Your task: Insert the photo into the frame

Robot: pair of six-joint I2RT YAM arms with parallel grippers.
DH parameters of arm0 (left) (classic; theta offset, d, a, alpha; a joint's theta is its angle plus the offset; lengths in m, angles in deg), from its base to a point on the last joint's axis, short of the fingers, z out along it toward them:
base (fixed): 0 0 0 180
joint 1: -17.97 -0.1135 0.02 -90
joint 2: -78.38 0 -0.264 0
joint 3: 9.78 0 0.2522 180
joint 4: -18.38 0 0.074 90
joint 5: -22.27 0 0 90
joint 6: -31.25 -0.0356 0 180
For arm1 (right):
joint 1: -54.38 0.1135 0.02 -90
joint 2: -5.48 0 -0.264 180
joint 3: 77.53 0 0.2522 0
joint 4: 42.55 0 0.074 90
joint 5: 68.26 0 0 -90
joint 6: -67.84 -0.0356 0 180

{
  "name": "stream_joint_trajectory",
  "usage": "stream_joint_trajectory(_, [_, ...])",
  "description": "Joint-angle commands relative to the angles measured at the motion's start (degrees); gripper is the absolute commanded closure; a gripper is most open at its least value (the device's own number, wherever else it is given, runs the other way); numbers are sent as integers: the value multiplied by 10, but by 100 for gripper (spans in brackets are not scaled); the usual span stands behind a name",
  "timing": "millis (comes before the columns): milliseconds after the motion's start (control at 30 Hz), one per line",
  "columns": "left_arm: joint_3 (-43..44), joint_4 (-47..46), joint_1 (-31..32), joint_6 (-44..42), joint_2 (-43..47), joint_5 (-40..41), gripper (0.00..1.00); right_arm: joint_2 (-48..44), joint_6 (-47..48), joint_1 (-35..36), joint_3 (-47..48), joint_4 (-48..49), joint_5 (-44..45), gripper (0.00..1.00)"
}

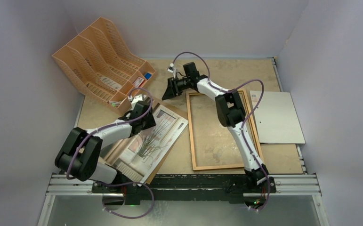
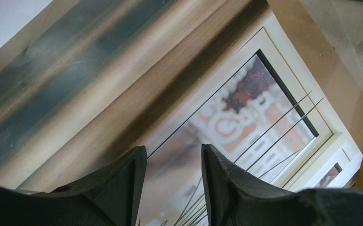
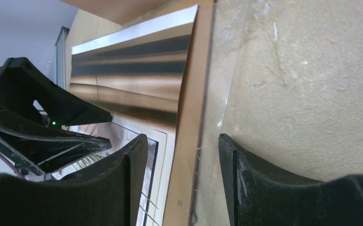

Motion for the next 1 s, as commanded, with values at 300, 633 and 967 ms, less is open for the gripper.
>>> stream_joint_trajectory(300, [-15,35,-2,-4,-60,-12,53,-19,-28,54,13,-50,-30,50])
stream_joint_trajectory(633, [-21,29,-2,-1,-79,-11,55,-54,-123,59,-63,71,-91,61])
stream_joint_trajectory(967, [-14,28,1,4,-107,-34,57,16,-5,76,57,-153,89,50])
